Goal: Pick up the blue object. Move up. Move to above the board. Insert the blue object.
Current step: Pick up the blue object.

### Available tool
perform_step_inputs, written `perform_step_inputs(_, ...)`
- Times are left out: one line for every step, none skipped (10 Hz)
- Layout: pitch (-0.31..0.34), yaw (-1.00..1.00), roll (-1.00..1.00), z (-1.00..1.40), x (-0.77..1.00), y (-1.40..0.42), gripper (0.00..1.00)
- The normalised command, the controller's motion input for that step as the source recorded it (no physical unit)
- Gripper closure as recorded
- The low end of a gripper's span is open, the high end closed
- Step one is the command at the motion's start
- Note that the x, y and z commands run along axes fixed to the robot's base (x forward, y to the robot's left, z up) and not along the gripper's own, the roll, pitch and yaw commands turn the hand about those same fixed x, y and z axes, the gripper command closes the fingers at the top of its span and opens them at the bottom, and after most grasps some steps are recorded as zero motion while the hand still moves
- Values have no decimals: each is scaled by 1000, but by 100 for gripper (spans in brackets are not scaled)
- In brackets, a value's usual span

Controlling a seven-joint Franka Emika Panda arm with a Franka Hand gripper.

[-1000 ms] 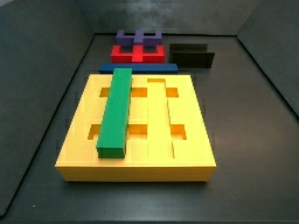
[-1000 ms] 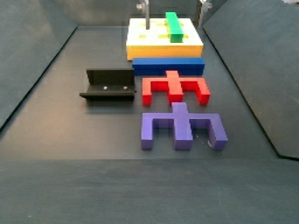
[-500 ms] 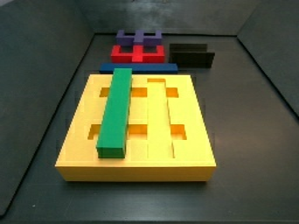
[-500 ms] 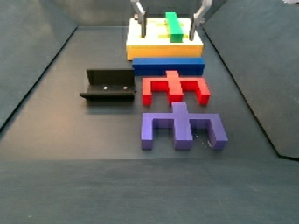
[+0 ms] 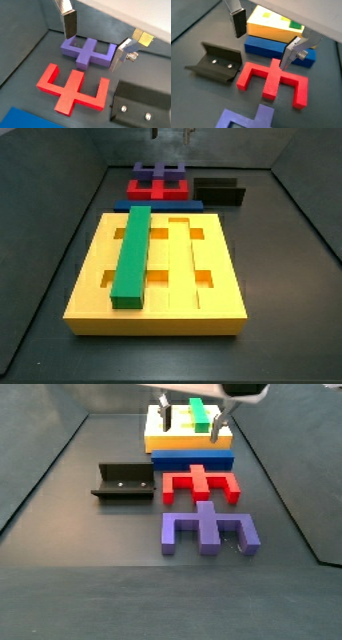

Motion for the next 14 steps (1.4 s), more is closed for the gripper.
perform_step_inputs(-161,-1000,-83,-226,0,-77,0)
perform_step_inputs(-157,-1000,-84,-223,0,-80,0)
perform_step_inputs(-173,-986,-106,-191,0,-80,0)
perform_step_inputs(-187,-974,-130,-157,0,-71,0)
perform_step_inputs(-210,-854,-154,-120,0,-186,0)
perform_step_inputs(-171,-589,-109,-97,0,-491,0)
perform_step_inputs(-107,-631,-29,-94,0,-574,0)
perform_step_inputs(-90,-786,-19,-83,0,-420,0)
perform_step_inputs(-107,-789,-63,-49,0,-369,0)
perform_step_inputs(-126,-754,-53,-97,14,-386,0)
perform_step_inputs(-111,-780,-49,-74,0,-389,0)
perform_step_inputs(-100,-826,-26,-100,0,-369,0)
perform_step_inputs(-77,-871,-4,-129,0,-337,0)
perform_step_inputs(-76,-871,-3,-131,0,-337,0)
